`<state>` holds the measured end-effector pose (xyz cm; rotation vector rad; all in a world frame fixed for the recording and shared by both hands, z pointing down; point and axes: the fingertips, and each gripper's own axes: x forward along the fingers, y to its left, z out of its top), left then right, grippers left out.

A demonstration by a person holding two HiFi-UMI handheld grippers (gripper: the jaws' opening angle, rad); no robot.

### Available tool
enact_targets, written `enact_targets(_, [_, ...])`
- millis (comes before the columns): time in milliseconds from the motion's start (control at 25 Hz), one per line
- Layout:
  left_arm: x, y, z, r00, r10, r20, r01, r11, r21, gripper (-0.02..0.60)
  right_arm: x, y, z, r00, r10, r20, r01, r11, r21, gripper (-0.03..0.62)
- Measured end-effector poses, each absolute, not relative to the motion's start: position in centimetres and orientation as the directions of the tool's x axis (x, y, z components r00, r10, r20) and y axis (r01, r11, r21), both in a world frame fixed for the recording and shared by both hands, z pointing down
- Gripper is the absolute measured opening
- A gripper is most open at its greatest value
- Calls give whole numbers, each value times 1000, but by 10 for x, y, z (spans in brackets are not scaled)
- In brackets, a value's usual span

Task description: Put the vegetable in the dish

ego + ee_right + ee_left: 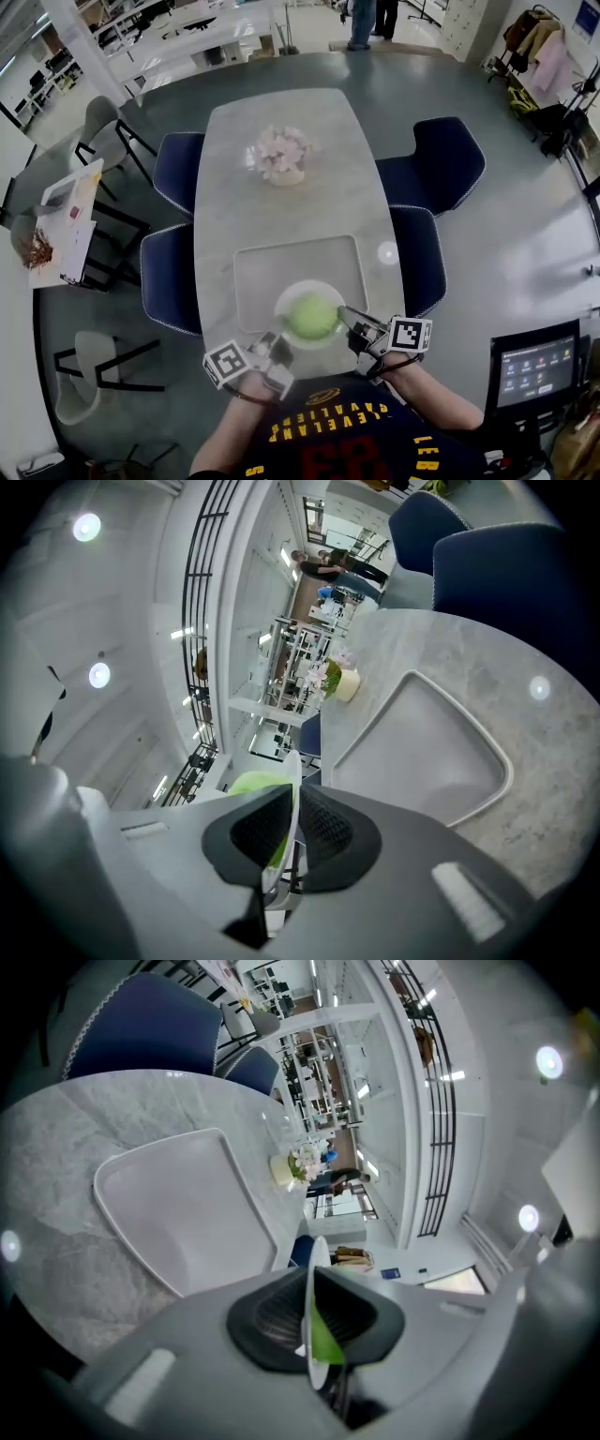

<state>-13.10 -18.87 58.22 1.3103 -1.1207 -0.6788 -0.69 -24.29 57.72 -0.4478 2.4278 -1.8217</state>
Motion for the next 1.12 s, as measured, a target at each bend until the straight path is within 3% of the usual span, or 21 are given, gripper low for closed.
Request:
enact_targets(320, [-159, -217, 592, 385, -893, 233, -177, 176, 968, 18, -37, -266, 582, -945, -307, 117, -196, 244, -950, 26])
enact_targets(840, [-191, -260, 656, 445, -849, 284, -197, 217, 956, 20, -58, -301, 655, -894, -341, 291, -346, 114, -931, 26])
enact_targets(1120, [-200, -265, 676, 469, -829, 305, -192, 242, 951, 23, -70, -308, 668, -901, -351, 257, -322, 141, -936, 25])
